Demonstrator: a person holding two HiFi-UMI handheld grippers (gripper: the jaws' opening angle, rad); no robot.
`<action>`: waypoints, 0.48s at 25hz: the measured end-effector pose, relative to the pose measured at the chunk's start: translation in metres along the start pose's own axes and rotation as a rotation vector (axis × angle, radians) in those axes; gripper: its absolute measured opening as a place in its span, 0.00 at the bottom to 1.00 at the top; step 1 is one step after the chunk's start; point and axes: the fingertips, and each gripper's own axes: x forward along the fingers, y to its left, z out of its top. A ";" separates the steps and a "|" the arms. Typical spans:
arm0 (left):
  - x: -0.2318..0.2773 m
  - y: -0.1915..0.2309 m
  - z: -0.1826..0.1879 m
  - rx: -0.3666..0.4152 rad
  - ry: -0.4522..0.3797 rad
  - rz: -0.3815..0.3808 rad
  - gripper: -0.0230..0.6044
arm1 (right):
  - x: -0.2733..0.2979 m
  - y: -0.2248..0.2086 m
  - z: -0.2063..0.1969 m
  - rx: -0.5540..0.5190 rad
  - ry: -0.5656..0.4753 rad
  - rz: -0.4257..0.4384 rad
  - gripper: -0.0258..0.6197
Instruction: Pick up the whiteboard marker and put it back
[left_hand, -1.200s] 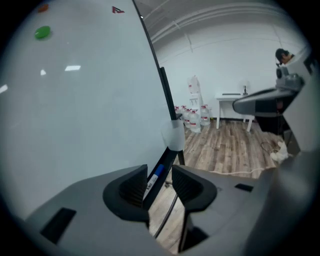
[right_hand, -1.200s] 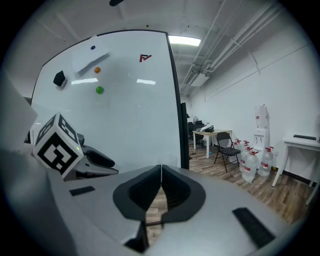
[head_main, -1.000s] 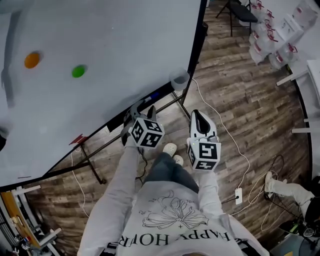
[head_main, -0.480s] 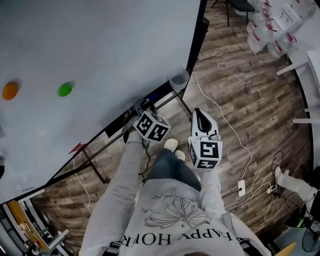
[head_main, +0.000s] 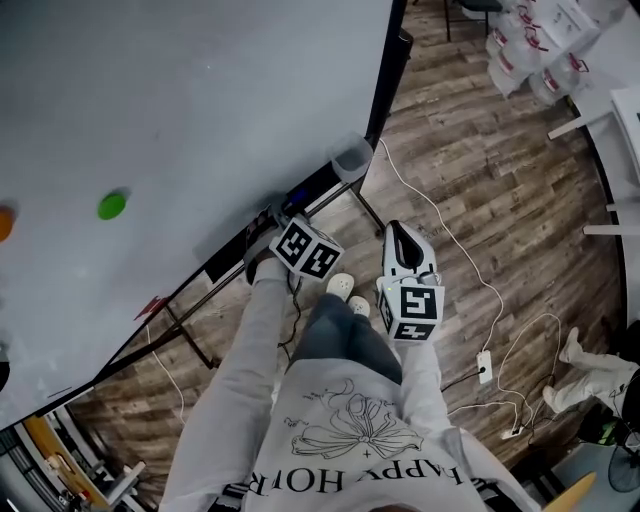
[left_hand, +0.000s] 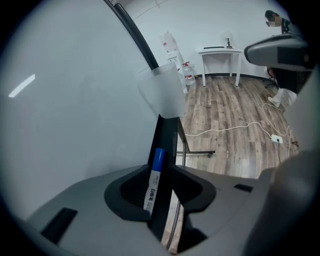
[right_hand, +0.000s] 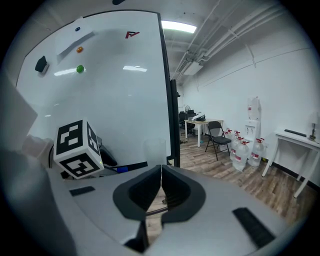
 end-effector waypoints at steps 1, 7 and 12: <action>0.002 0.000 -0.001 0.000 0.006 -0.001 0.25 | 0.000 -0.001 -0.001 0.000 0.003 -0.003 0.05; 0.006 0.009 0.003 0.036 0.040 0.023 0.23 | 0.004 -0.001 -0.009 0.004 0.022 -0.001 0.05; 0.010 0.006 0.001 0.088 0.090 0.001 0.20 | 0.006 -0.004 -0.010 0.008 0.030 -0.002 0.05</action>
